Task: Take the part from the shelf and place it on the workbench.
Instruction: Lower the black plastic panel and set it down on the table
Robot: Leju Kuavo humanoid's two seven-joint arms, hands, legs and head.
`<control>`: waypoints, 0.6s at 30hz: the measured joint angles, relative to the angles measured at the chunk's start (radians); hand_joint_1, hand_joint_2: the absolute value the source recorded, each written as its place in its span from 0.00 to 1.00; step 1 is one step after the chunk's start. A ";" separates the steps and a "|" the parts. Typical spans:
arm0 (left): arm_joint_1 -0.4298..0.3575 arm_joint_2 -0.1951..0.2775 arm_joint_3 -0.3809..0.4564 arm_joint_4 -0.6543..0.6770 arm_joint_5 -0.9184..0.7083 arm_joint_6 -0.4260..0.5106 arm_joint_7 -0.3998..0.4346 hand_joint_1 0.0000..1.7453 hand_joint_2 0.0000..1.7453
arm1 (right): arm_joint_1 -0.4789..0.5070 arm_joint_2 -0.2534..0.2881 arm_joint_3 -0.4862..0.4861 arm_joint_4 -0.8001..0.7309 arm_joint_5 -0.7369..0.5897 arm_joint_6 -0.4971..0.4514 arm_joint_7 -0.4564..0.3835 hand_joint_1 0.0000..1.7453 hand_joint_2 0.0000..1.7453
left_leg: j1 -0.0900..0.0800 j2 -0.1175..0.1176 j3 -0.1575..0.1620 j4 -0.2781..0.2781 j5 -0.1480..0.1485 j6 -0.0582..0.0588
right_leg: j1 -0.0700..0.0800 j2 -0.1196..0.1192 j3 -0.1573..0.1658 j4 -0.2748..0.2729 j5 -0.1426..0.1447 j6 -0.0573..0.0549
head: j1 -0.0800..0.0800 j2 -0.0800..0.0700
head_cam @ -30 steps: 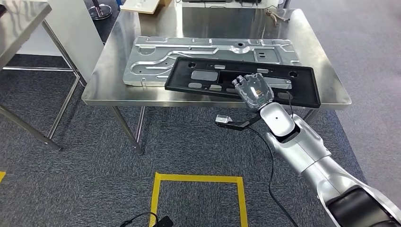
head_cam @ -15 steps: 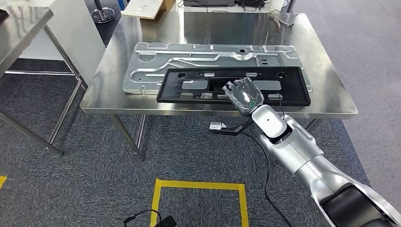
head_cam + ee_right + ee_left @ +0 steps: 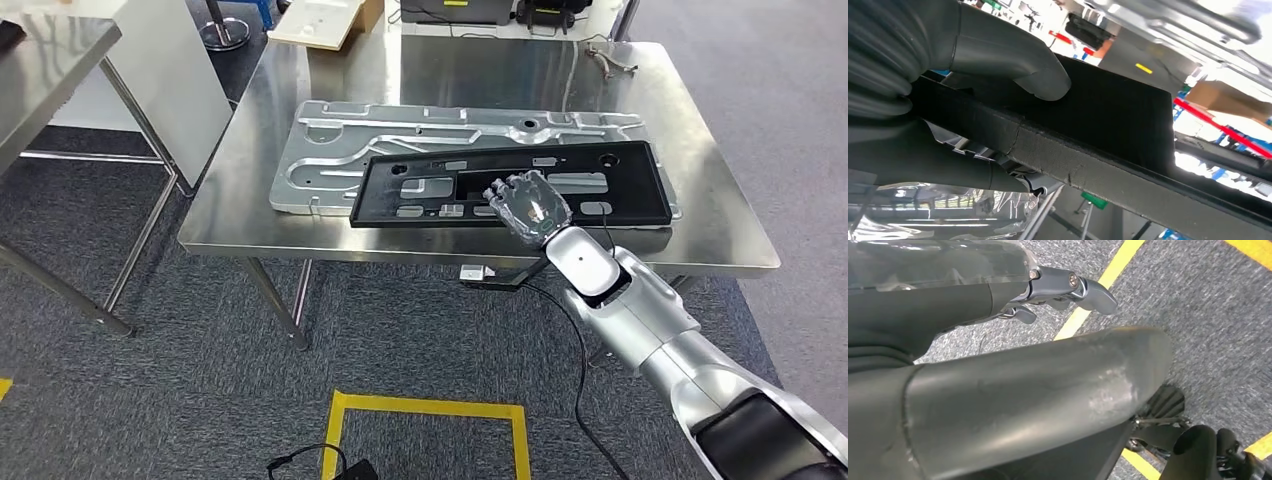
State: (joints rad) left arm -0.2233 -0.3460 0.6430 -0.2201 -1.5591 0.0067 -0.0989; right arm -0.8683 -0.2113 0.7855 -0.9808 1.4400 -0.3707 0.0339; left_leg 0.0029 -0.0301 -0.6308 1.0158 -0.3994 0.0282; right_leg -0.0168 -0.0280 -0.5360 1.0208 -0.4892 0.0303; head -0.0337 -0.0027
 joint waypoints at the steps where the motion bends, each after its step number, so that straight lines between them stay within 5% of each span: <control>1: -0.001 0.000 -0.001 0.000 0.001 0.000 0.000 0.00 0.00 | -0.001 0.000 0.000 0.000 -0.002 0.000 0.000 1.00 1.00 | 0.001 -0.002 0.010 -0.003 -0.002 0.007 | -0.003 0.005 -0.012 0.026 -0.009 0.003 | 0.000 0.000; 5: -0.004 0.000 -0.007 0.000 0.002 0.001 0.000 0.00 0.00 | -0.002 0.016 0.000 0.001 -0.005 -0.001 0.003 1.00 1.00 | 0.000 -0.005 0.033 -0.006 -0.019 0.020 | -0.006 0.016 -0.151 0.241 -0.080 0.009 | 0.000 0.000; 7: -0.003 0.000 -0.008 0.000 0.002 0.001 0.000 0.00 0.00 | 0.002 0.024 0.000 0.001 -0.006 -0.001 0.003 1.00 1.00 | -0.002 -0.008 0.048 -0.004 -0.033 0.020 | -0.006 0.016 -0.189 0.255 -0.058 0.006 | 0.000 0.000; 10: 0.000 -0.003 -0.010 0.000 0.002 0.001 0.000 0.00 0.00 | 0.000 0.033 0.000 0.002 -0.006 -0.001 0.004 1.00 1.00 | -0.006 -0.011 0.080 -0.004 -0.058 0.016 | 0.005 0.005 -0.143 0.078 0.078 -0.016 | 0.000 0.000; 11: 0.001 -0.004 -0.010 0.000 0.002 0.001 0.000 0.00 0.00 | -0.002 0.037 0.000 0.002 -0.006 -0.001 0.004 1.00 1.00 | -0.006 -0.010 0.085 -0.005 -0.065 0.012 | 0.011 0.000 -0.126 0.025 0.099 -0.024 | 0.000 0.000; 15: -0.001 -0.004 -0.017 0.000 0.002 0.000 0.000 0.00 0.00 | -0.005 0.044 0.000 0.002 -0.006 -0.001 0.004 1.00 1.00 | -0.010 0.002 0.096 0.007 -0.073 -0.014 | 0.016 -0.002 -0.094 -0.027 0.090 -0.043 | 0.001 0.000; 18: -0.003 -0.004 -0.021 0.000 0.003 -0.002 -0.002 0.00 0.00 | -0.009 0.034 0.000 0.002 -0.009 -0.001 0.005 1.00 1.00 | -0.006 0.009 0.039 0.120 -0.114 -0.030 | 0.012 -0.005 -0.063 -0.036 0.073 -0.056 | 0.000 0.000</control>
State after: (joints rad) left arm -0.2264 -0.3498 0.6220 -0.2197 -1.5561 0.0051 -0.1011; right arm -0.8775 -0.1770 0.7855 -0.9787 1.4313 -0.3717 0.0393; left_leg -0.0033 -0.0209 -0.5915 1.1355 -0.5135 -0.0022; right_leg -0.0053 -0.0331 -0.5991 0.9845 -0.4161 -0.0256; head -0.0332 -0.0027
